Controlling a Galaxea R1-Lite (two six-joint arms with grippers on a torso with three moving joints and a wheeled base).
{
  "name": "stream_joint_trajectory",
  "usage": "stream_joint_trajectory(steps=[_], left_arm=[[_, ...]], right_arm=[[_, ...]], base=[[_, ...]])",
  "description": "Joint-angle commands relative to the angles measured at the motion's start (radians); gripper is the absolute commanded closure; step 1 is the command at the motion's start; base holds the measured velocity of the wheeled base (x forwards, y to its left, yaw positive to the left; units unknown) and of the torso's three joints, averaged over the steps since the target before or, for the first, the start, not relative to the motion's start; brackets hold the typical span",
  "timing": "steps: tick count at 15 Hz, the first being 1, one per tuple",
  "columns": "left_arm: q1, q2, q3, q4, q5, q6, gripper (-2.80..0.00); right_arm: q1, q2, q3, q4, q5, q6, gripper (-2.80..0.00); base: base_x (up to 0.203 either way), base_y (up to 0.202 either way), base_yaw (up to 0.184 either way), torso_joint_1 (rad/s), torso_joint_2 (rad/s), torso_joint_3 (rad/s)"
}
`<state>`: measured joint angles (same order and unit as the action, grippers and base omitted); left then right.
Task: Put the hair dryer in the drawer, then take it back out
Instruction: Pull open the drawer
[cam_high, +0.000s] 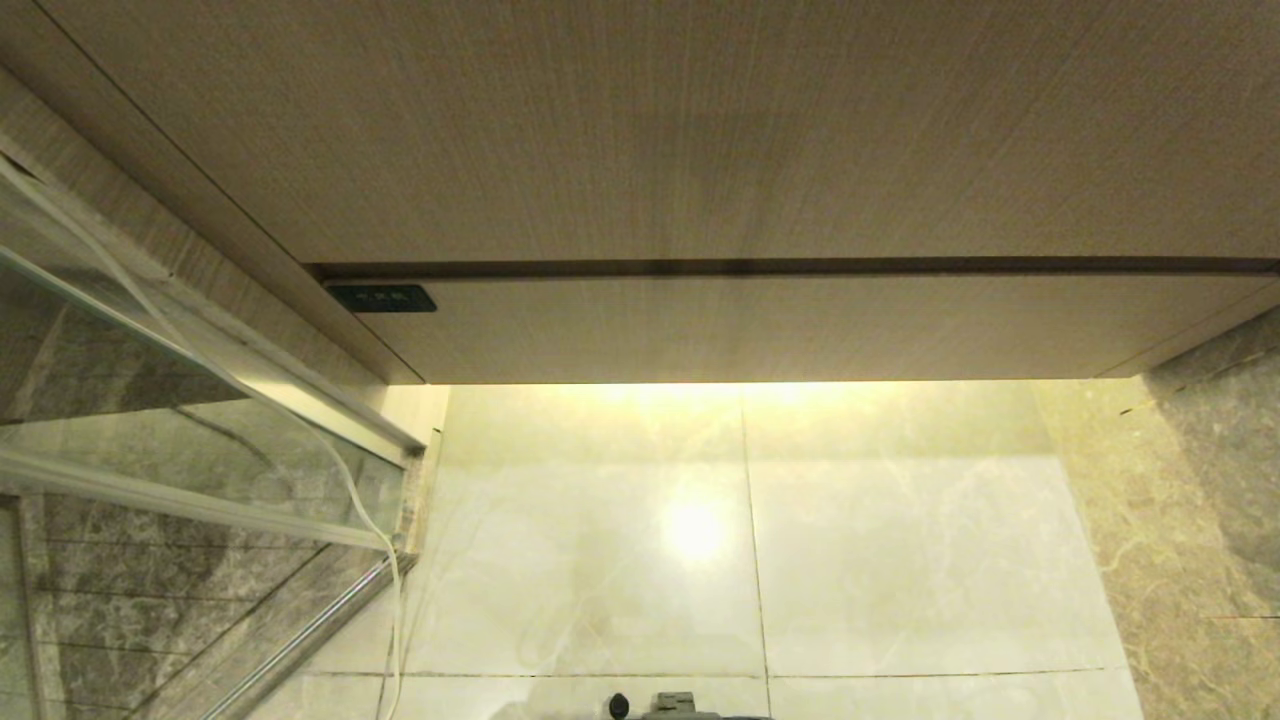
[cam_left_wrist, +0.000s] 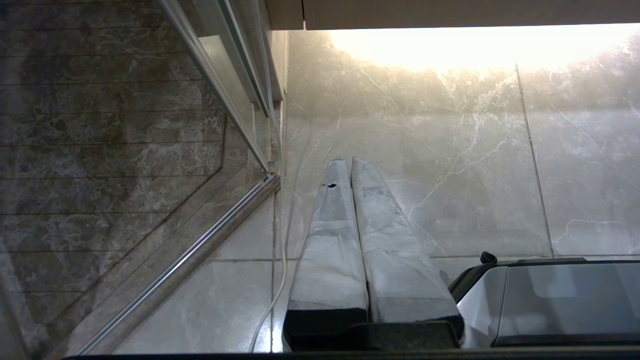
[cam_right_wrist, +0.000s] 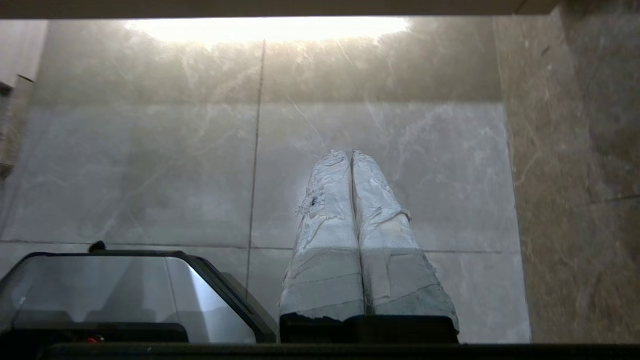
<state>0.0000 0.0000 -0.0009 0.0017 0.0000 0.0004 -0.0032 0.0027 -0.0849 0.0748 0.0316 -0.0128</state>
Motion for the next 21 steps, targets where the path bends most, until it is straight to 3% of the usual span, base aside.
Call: stream_joint_trajectory(steps=[1,6,11,13,17,21], left_arm=[[0.0,0.0,0.001,0.0,0.0,0.0,0.0],[0.0,0.0,0.001,0.0,0.0,0.0,0.0],[0.0,0.0,-0.001,0.0,0.0,0.0,0.0],[0.0,0.0,0.001,0.0,0.0,0.0,0.0],[0.0,0.0,0.001,0.0,0.0,0.0,0.0],[0.0,0.0,0.001,0.0,0.0,0.0,0.0]], right_arm=[[0.0,0.024,-0.129,0.072,0.02,-0.002,0.0],[0.002,0.341,-0.786,0.575,0.158,-0.012,0.0],[0.006,0.777,-1.252,0.941,0.38,-0.045,0.0],[0.013,0.885,-1.315,1.107,0.462,-0.103,0.0],[0.069,1.019,-1.286,1.162,0.524,-0.214,0.0],[0.075,1.102,-1.274,1.223,0.538,-0.593,0.0]], base=[[0.0,0.0,0.0,0.0,0.0,0.0],[0.0,0.0,0.0,0.0,0.0,0.0],[0.0,0.0,0.0,0.0,0.0,0.0],[0.0,0.0,0.0,0.0,0.0,0.0],[0.0,0.0,0.0,0.0,0.0,0.0],[0.0,0.0,0.0,0.0,0.0,0.0]])
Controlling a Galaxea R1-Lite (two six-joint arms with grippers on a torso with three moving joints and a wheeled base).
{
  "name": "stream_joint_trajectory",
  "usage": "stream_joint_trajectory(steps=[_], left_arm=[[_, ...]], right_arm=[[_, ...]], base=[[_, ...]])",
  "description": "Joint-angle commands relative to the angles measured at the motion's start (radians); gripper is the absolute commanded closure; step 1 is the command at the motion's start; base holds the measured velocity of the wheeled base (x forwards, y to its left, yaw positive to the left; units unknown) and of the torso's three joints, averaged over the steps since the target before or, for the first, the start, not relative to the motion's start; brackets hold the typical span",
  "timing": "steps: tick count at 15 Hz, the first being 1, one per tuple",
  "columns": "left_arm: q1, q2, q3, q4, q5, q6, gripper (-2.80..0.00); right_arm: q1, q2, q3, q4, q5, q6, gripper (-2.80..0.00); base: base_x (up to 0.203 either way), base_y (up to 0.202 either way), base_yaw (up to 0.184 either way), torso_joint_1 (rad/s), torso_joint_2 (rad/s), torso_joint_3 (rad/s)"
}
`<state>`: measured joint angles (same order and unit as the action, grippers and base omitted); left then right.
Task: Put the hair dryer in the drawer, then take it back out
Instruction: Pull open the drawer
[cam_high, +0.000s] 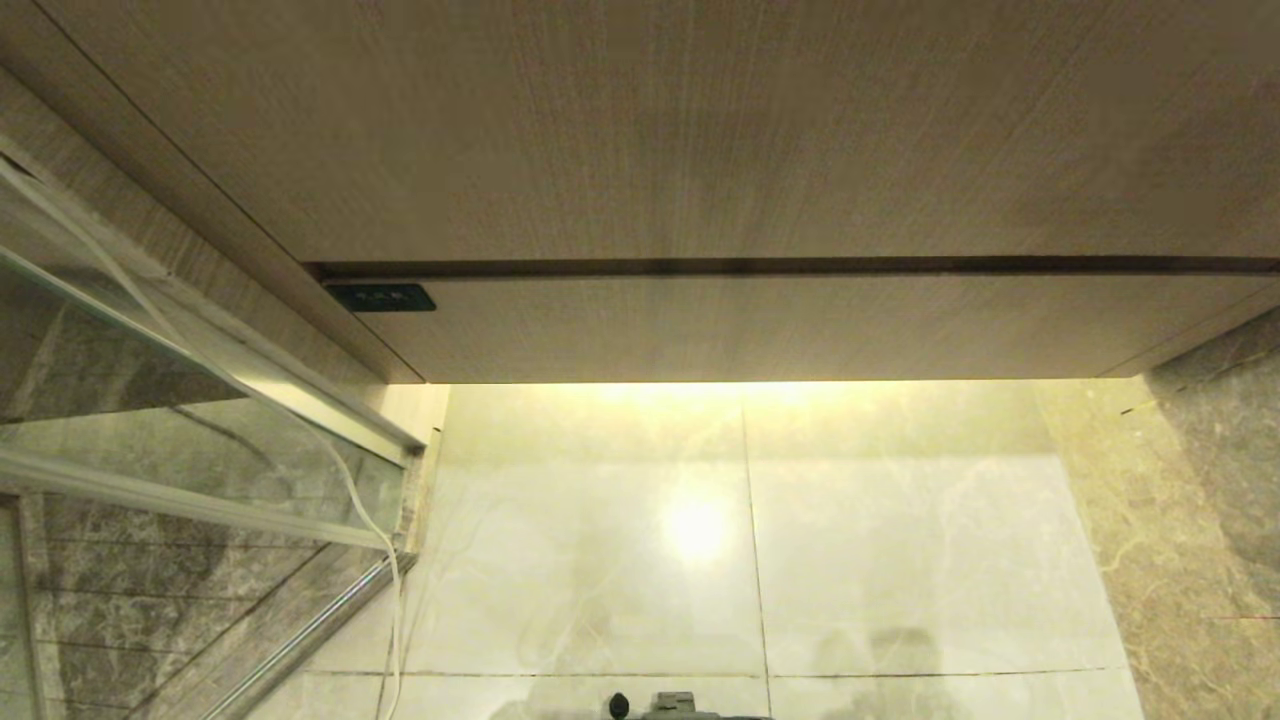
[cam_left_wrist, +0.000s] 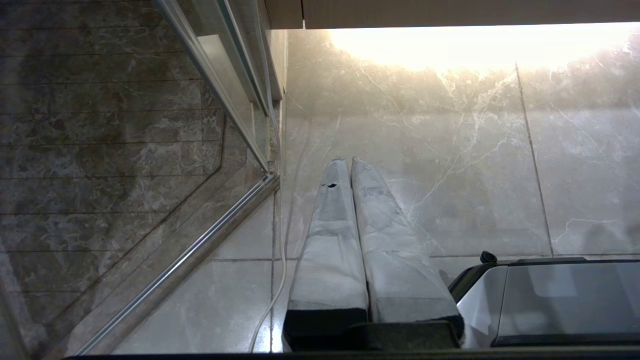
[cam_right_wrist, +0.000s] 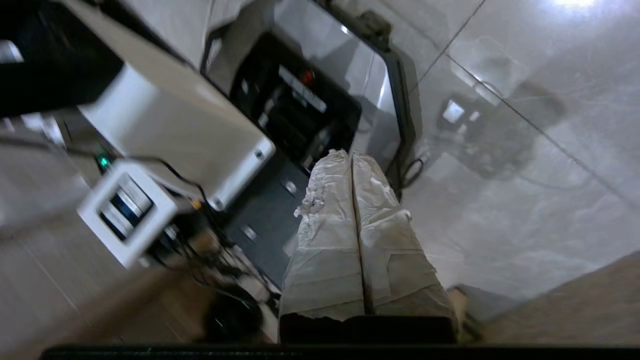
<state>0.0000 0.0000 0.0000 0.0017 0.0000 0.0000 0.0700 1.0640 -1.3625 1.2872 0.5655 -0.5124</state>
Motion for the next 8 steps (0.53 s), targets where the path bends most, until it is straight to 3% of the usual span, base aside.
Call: stream_joint_trajectory(steps=[1,5,8], left_arm=[[0.0,0.0,-0.001,0.0,0.0,0.0,0.0],[0.0,0.0,0.0,0.0,0.0,0.0,0.0],[0.0,0.0,-0.002,0.0,0.0,0.0,0.0]], right_arm=[[0.002,0.053,0.014,0.018,0.004,-0.191,0.0],[0.0,0.152,0.048,-0.023,0.004,-0.649,0.0],[-0.031,0.197,0.077,-0.22,-0.048,-0.91,0.0]], base=[[0.0,0.0,0.0,0.0,0.0,0.0],[0.0,0.0,0.0,0.0,0.0,0.0],[0.0,0.0,0.0,0.0,0.0,0.0]])
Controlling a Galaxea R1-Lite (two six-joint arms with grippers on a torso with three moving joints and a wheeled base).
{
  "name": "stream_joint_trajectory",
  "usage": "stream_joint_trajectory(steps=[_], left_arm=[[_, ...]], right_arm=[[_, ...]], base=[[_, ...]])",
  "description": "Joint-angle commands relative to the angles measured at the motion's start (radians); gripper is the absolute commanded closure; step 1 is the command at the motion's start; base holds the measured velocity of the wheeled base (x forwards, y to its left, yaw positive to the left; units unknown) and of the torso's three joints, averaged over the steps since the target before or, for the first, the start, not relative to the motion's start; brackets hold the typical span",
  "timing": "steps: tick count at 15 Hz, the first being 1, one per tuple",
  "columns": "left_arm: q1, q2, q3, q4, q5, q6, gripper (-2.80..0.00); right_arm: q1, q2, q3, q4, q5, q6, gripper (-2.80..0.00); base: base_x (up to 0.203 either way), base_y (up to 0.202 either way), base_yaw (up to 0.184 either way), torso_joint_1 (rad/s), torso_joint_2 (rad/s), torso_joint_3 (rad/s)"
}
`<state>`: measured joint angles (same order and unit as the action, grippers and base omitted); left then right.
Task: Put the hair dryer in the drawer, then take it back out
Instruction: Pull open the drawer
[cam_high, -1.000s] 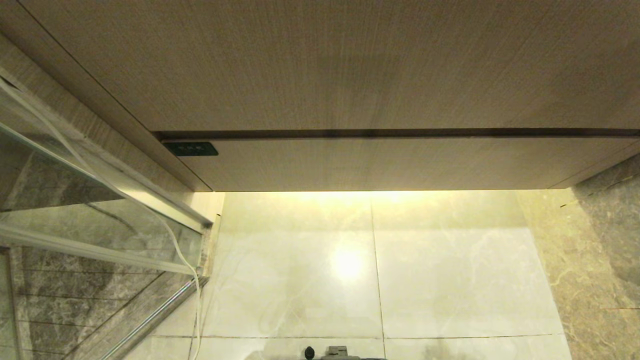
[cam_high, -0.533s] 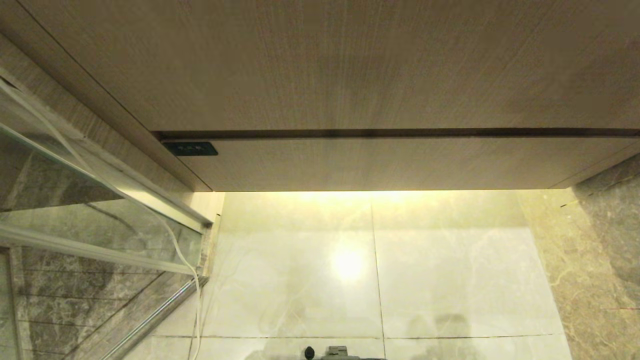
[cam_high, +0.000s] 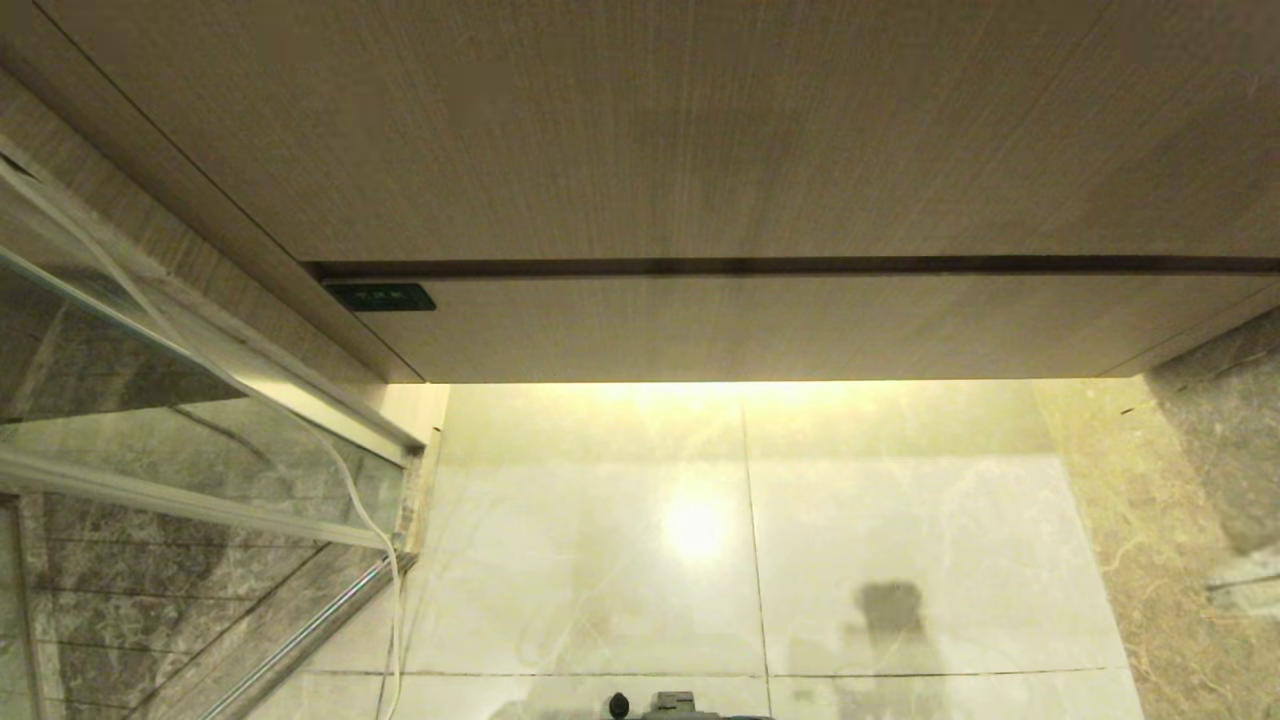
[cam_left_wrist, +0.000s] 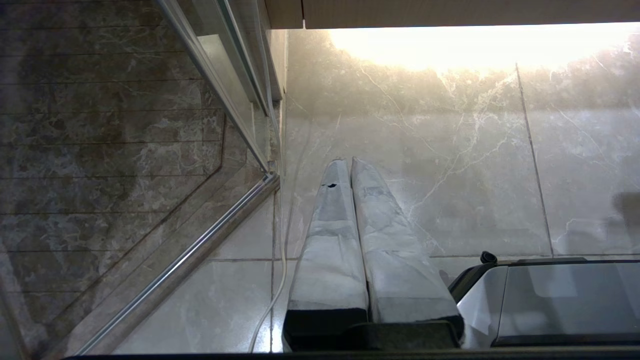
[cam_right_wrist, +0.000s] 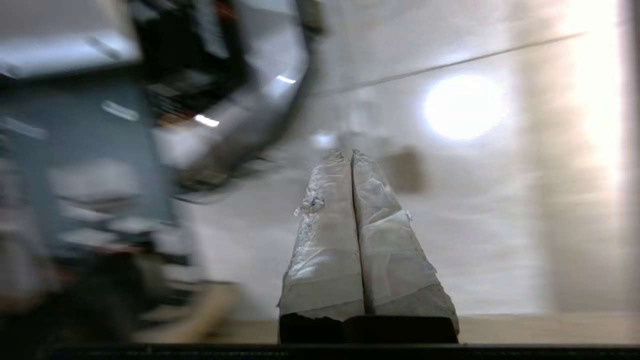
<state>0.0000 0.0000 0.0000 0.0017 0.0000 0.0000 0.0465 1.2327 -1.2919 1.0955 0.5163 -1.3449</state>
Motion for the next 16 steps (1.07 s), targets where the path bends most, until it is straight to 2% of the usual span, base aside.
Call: stream_joint_trajectory(steps=[1,2,4,10,12,13,16], left_arm=[[0.0,0.0,0.0,0.0,0.0,0.0,0.0],[0.0,0.0,0.0,0.0,0.0,0.0,0.0],[0.0,0.0,-0.001,0.0,0.0,0.0,0.0],[0.0,0.0,-0.002,0.0,0.0,0.0,0.0],[0.0,0.0,0.0,0.0,0.0,0.0,0.0],[0.0,0.0,0.0,0.0,0.0,0.0,0.0],[0.0,0.0,0.0,0.0,0.0,0.0,0.0]], right_arm=[[-0.013,0.042,0.018,-0.077,-0.032,-0.145,0.0],[-0.027,0.066,0.027,-0.116,-0.05,-0.181,0.0],[-0.038,0.114,0.027,-0.166,-0.06,-0.191,0.0],[-0.02,0.192,-0.016,-0.24,-0.039,-0.12,0.0],[0.004,0.215,-0.014,-0.338,-0.037,-0.12,0.0],[0.013,0.23,-0.011,-0.378,-0.034,-0.121,-2.8],[0.029,0.255,-0.012,-0.417,-0.031,-0.124,-2.8]], base=[[0.0,0.0,0.0,0.0,0.0,0.0],[0.0,0.0,0.0,0.0,0.0,0.0],[0.0,0.0,0.0,0.0,0.0,0.0],[0.0,0.0,0.0,0.001,0.01,0.0],[0.0,0.0,0.0,0.0,0.0,0.0],[0.0,0.0,0.0,0.0,0.0,0.0],[0.0,0.0,0.0,0.0,0.0,0.0]])
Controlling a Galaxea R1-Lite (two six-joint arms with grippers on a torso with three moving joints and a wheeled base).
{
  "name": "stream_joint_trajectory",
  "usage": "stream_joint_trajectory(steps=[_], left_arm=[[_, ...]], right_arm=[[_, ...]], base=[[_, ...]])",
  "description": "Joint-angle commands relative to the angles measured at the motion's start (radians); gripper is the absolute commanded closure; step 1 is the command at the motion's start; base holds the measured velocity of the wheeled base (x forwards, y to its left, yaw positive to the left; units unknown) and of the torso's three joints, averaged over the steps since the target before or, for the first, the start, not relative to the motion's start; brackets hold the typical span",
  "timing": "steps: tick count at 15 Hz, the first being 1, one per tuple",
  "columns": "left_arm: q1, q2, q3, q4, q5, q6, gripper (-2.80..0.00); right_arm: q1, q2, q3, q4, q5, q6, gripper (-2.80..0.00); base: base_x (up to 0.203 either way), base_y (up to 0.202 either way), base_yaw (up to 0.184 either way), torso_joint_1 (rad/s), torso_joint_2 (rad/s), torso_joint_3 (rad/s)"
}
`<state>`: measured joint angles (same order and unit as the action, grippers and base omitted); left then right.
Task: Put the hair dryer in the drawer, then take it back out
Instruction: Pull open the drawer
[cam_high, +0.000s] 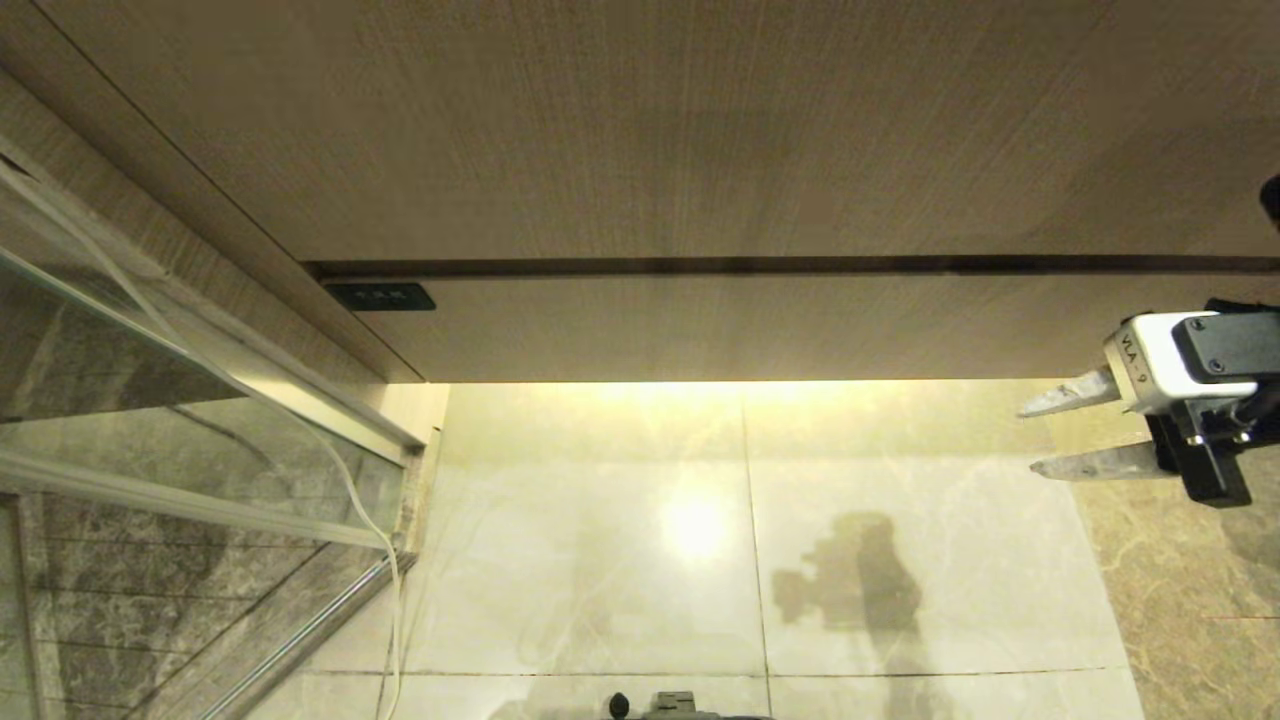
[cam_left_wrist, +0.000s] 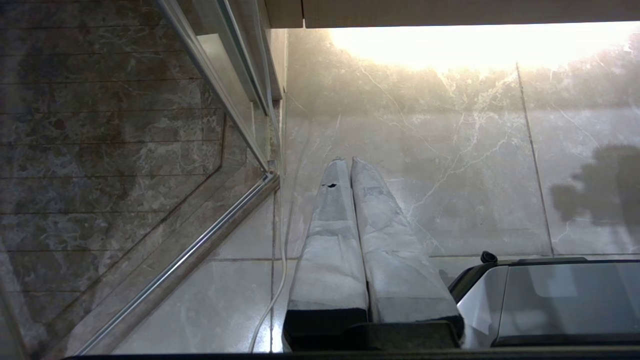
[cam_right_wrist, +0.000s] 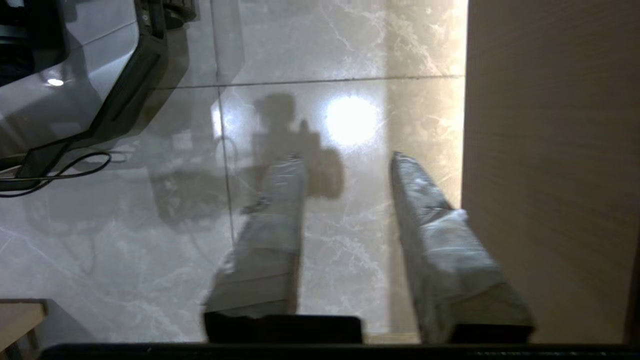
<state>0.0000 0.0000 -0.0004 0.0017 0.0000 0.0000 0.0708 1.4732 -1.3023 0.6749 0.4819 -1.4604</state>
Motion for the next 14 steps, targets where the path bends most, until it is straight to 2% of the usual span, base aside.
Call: stream_joint_trajectory(steps=[1,2,7,9,14], left_arm=[[0.0,0.0,0.0,0.0,0.0,0.0,0.0],[0.0,0.0,-0.001,0.0,0.0,0.0,0.0],[0.0,0.0,0.0,0.0,0.0,0.0,0.0],[0.0,0.0,0.0,0.0,0.0,0.0,0.0],[0.0,0.0,0.0,0.0,0.0,0.0,0.0]], right_arm=[[0.006,0.021,0.003,-0.012,0.003,-0.011,-2.8],[0.01,0.025,0.003,-0.023,0.002,-0.008,-2.8],[0.046,0.119,0.03,-0.295,0.0,0.027,-2.8],[0.049,0.151,0.027,-0.349,0.002,0.049,-2.8],[0.047,0.178,0.052,-0.522,-0.002,0.142,-2.8]], base=[[0.0,0.0,0.0,0.0,0.0,0.0],[0.0,0.0,0.0,0.0,0.0,0.0],[0.0,0.0,0.0,0.0,0.0,0.0],[0.0,0.0,0.0,0.0,0.0,0.0],[0.0,0.0,0.0,0.0,0.0,0.0]])
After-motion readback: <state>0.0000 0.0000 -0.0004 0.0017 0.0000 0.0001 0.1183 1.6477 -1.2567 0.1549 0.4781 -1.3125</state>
